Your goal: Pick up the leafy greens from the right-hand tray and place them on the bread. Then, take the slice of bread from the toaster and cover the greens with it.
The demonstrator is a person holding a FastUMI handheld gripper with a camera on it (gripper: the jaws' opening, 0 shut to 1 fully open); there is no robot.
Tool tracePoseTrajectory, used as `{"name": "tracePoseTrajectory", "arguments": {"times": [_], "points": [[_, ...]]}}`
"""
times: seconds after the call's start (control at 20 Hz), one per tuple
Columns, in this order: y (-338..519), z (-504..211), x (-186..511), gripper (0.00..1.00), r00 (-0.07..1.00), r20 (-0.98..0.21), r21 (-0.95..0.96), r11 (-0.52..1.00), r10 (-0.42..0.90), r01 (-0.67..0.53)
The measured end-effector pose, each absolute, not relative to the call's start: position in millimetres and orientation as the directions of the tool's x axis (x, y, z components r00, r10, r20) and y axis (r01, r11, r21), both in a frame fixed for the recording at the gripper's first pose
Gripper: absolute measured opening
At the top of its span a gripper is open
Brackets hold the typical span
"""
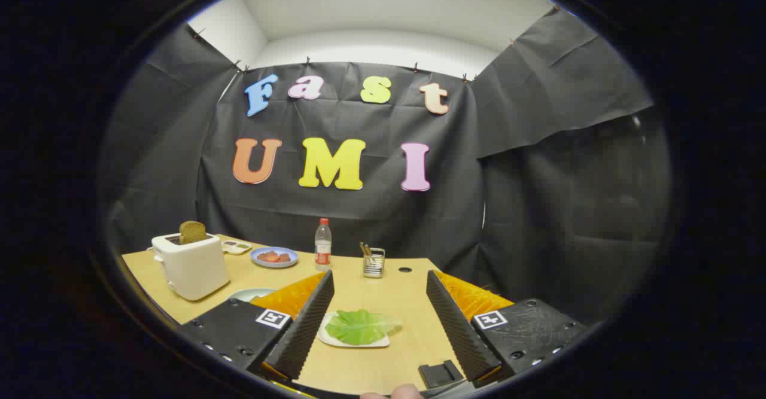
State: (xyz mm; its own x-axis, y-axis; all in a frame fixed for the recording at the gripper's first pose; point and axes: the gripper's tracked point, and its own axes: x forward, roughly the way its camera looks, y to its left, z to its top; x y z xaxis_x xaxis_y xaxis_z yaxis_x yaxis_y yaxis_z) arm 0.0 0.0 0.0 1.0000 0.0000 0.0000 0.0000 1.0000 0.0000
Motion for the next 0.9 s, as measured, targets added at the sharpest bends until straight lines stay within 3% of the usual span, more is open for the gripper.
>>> {"name": "tracePoseTrajectory", "arguments": {"times": [0.9], "points": [[-7.2, -8.5, 1.3, 0.95, 1.000, -0.022, 0.001, 1.000, -0.008, 0.008]]}}
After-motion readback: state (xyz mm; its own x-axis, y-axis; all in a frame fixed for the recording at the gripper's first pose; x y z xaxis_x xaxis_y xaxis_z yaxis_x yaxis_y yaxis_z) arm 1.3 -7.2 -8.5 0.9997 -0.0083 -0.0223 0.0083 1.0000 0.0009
